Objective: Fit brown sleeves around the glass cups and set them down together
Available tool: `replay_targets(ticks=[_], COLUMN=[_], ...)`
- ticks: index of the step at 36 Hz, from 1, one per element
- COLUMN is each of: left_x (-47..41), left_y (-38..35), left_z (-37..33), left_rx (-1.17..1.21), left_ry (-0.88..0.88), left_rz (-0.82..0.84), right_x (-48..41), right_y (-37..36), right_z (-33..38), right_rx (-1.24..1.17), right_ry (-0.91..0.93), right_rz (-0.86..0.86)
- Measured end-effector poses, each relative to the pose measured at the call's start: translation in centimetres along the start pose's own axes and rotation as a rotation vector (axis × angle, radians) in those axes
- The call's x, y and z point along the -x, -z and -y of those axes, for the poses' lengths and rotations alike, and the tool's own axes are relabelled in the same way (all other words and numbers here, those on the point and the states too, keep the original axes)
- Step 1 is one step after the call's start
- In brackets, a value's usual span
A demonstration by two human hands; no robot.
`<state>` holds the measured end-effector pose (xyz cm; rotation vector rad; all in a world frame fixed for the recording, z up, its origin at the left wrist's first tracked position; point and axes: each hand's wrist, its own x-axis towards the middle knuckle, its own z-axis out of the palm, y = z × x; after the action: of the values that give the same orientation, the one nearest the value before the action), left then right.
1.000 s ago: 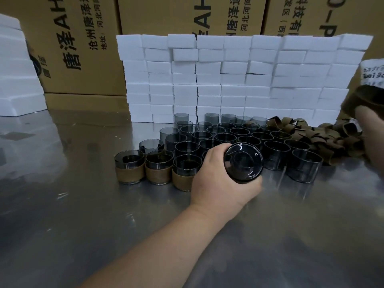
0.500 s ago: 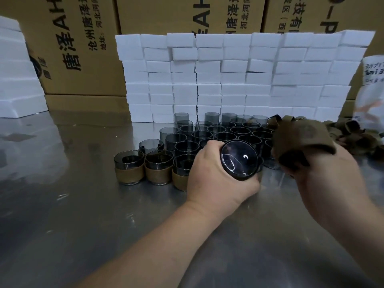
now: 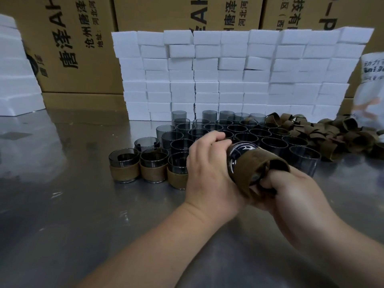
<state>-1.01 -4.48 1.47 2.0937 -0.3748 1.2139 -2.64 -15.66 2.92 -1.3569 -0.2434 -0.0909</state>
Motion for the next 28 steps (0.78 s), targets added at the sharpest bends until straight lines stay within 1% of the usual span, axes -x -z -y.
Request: replay_targets(ticks=[2,4,5,7,10,12,14,16,21,25,28], left_x=[0.1,0.1,0.1,0.1,0.4,0.8,1.1,1.2,1.5,1.5,1.4], left_y=[0.0,0.1,0.1,0.1,0.0,-0.1,0.1,0.3,0.1,-0.3,-0.5], left_z=[-0.2,-0.3,-0.3,-0.2,-0.2,-0.2,-0.3,-0.5,-1.0,-1.1,-1.2], left_rx=[-0.024,-0.026,-0.012,0.044,0.117,0.166,0.233,0.320,0.402,0.407,0.393], left_ry=[-0.023,-0.016,0.002,0.053,0.095,0.049,0.005,0.016,0.074,0.065,0.083], left_rz=[-0.036,-0.015,0.028,0.173,0.373,0.458,0.504,0.480,0.265,0.139,0.109], right_x=[0.1,0.2,0.4,0.5,0.2,-0.1,-0.3,-0.2,0.2,0.4,0.2], right_y=[-0.1,-0.3,-0.5,-0.7,-0.2,0.2,0.3,0.2,-0.6,-1.0,-0.9], right_z=[0.4,0.8,1.0,0.8,0.4,0.6,0.9,1.0,0.7,0.8,0.5], right_rx=[-0.003,0.008,-0.001,-0.060,-0.030,-0.040,-0.050,-0.009,0.010,-0.027,0.023], right_ry=[0.041,0.081,0.081,0.038,-0.001,-0.005,0.011,0.038,0.020,0.027,0.043], right_rz=[0.005,0.017,0.017,0.014,-0.001,-0.030,-0.046,-0.049,0.023,0.001,0.003])
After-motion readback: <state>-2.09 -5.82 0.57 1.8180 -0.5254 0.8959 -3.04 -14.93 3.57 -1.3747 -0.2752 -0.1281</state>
